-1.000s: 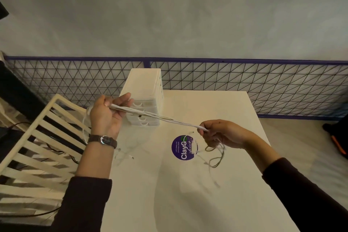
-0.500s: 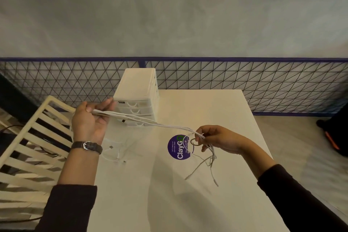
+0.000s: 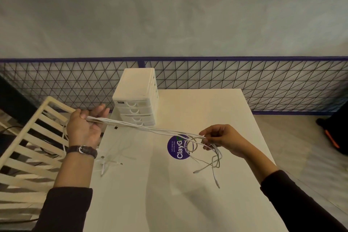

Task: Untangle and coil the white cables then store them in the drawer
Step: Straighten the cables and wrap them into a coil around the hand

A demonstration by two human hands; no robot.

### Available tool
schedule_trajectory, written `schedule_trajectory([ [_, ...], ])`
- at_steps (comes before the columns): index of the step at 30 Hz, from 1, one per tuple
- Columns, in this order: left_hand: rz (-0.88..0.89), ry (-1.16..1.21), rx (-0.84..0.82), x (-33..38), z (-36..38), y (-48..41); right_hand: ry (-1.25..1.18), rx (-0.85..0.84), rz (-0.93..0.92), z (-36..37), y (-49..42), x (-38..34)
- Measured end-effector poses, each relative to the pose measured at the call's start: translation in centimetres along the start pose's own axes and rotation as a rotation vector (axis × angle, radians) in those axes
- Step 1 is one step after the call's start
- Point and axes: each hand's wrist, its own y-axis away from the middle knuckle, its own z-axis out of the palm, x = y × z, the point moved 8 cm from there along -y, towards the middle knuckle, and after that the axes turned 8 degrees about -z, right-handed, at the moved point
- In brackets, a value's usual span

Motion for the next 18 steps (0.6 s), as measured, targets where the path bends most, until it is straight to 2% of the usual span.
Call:
schedule_trajectory([
  [6, 0.009, -0.004, 0.006, 0.2, 0.0, 0.0, 0.440, -0.050, 0.072, 0.4, -0.9, 0.0],
  [12, 0.025, 0.017, 0.005, -0.4, 0.7, 0.1, 0.682, -0.049, 0.070, -0.2, -1.5, 0.4],
  [15, 0.029, 0.021, 0.003, -0.6, 0.8, 0.0, 0.648, -0.026, 0.071, -1.1, -1.5, 0.2],
  [18, 0.013, 0.046, 0.010, -0.4, 0.5, -0.3, 0.351, -0.027, 0.065, -1.7, -1.0, 0.1],
])
